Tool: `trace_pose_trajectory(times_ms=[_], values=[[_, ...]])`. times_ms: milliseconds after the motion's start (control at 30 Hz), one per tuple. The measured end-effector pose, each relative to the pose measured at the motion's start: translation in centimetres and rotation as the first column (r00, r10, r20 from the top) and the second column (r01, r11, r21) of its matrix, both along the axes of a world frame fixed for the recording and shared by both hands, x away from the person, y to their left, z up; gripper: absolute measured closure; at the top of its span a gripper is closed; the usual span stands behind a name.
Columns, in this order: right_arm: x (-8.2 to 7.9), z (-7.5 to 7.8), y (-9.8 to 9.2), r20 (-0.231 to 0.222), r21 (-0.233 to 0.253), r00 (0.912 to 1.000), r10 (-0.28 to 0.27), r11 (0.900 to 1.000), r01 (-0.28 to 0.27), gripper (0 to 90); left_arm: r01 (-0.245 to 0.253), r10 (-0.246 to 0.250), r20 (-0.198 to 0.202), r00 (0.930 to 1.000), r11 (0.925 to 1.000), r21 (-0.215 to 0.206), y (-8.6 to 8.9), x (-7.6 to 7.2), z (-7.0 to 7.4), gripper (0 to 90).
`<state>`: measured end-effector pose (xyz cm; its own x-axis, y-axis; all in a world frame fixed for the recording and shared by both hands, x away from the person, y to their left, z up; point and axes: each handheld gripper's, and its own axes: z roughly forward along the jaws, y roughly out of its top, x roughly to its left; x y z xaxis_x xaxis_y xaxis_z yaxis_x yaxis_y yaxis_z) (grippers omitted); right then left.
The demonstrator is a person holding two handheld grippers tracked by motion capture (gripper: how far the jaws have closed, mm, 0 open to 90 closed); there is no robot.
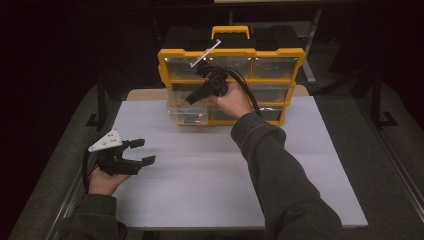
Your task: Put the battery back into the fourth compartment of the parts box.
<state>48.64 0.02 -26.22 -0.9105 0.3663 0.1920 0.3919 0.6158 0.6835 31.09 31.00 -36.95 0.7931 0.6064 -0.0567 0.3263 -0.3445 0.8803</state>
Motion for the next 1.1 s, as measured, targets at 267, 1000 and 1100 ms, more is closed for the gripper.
trace_pose_trajectory(times_ms=[267,1000,1100], values=[[-0.3,0.0,-1.1,-0.013,0.028,0.9998,-0.018,0.999,0.019,74.1,0.004,-0.004,0.003,1.0,1.0,-0.008,-0.2,0.2,-0.1,21.6],[-2.9,1.0,-3.9,-0.04,0.097,0.999,-0.018,0.995,0.022,88.9,0.007,-0.007,0.004,1.0,1.0,-0.003,-0.4,0.3,-0.1,21.7],[-3.4,1.1,-4.2,-0.048,0.096,0.9988,-0.014,0.995,0.019,88.9,0.002,-0.002,0.002,1.0,1.0,-0.007,-0.3,0.2,-0.1,21.7]])
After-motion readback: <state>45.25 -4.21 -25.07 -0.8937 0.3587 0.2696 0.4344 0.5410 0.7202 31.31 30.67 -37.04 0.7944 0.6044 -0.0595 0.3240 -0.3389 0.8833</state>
